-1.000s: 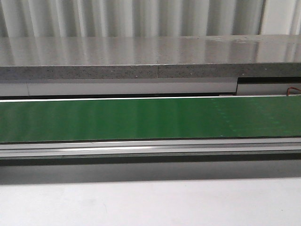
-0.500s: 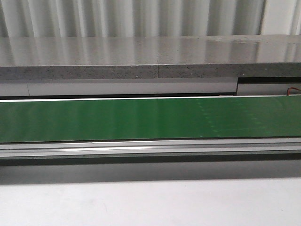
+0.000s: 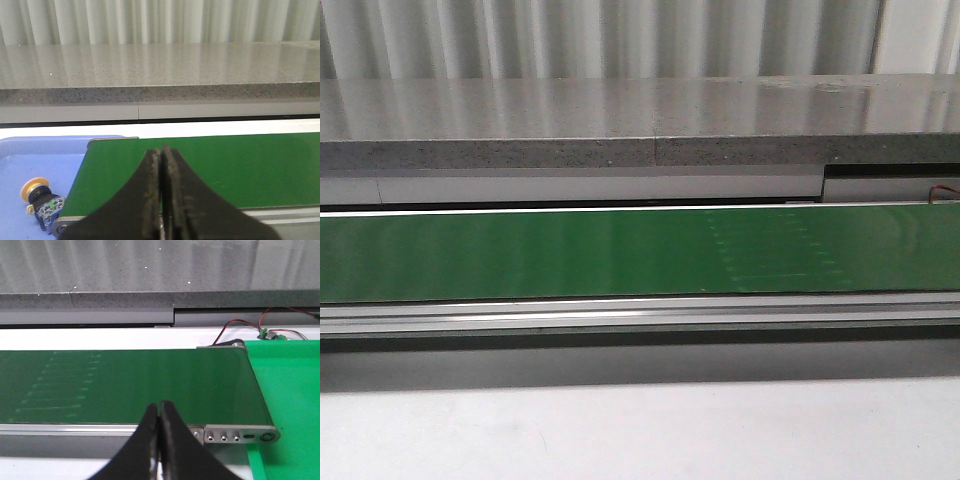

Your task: Move button from right to left

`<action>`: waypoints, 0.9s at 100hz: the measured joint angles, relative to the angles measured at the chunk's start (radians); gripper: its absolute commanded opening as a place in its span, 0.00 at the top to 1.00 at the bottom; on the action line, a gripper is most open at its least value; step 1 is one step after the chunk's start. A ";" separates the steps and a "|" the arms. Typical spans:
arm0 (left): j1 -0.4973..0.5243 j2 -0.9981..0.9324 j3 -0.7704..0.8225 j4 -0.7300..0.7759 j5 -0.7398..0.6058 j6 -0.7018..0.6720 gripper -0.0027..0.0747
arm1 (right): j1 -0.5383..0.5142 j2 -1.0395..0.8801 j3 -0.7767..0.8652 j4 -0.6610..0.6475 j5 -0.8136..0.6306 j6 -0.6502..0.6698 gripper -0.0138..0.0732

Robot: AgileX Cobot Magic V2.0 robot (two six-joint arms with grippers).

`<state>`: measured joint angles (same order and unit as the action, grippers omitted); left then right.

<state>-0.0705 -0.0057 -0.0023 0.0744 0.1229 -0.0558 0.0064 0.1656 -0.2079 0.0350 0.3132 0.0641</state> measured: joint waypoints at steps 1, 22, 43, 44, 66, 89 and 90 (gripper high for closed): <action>0.000 0.000 0.000 0.000 0.000 0.000 0.99 | -0.001 -0.011 0.005 -0.006 -0.001 0.008 0.92; 0.000 0.000 0.000 0.000 0.000 0.000 0.99 | 0.001 -0.154 0.128 -0.089 -0.024 0.125 0.92; 0.000 0.000 0.000 0.000 -0.002 0.000 0.99 | 0.001 -0.174 0.227 -0.095 -0.141 0.135 0.92; 0.000 0.000 0.000 0.000 -0.002 0.000 0.99 | 0.001 -0.174 0.228 -0.095 -0.147 0.135 0.92; 0.000 0.000 0.000 0.000 -0.002 0.000 0.99 | 0.001 -0.176 0.235 -0.095 -0.193 0.136 0.92; 0.000 0.000 0.000 0.000 -0.002 0.000 0.99 | 0.001 -0.176 0.235 -0.095 -0.193 0.138 0.92; 0.000 0.000 0.000 0.000 -0.002 0.000 0.99 | 0.001 -0.176 0.235 -0.095 -0.193 0.138 0.92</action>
<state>-0.0705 -0.0057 -0.0023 0.0744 0.1211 -0.0558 0.0075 -0.0104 0.0270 -0.0599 0.1199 0.2019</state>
